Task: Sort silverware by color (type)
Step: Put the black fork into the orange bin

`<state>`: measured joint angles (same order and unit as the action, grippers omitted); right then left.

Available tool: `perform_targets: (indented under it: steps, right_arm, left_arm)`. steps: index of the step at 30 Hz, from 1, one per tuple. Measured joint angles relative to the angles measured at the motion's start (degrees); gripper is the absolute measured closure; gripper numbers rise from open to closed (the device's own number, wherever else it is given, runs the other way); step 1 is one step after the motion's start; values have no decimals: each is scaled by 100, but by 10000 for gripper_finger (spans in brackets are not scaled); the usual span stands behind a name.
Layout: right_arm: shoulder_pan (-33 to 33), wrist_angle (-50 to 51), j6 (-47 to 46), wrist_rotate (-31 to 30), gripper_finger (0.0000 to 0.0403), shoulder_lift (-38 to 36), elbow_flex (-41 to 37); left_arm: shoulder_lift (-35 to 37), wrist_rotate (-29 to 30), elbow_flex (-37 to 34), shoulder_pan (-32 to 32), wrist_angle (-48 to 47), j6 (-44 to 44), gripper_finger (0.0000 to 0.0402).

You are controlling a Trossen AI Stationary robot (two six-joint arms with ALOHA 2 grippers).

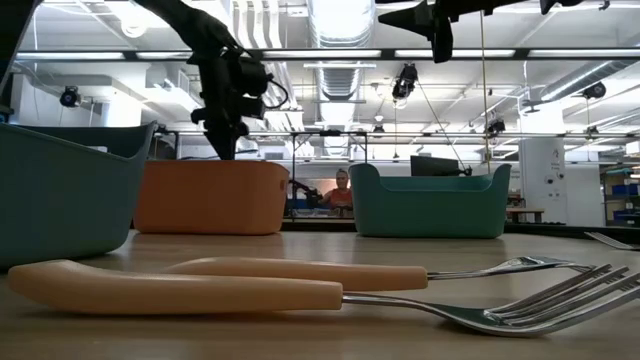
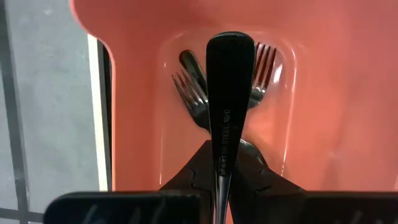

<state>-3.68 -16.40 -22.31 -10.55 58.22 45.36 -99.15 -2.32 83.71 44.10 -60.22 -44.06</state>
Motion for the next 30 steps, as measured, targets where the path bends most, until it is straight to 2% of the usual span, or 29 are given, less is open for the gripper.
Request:
perform_targets:
  steps: [18, 30]
  right_arm:
    - [0, -2, -177, -15, 275, 0, -2]
    - [2, -7, -181, -155, 275, 13, -2]
  left_arm:
    - [-248, -139, -84, 72, 80, -390, 396]
    - [-398, -213, -89, 70, 79, -239, 395]
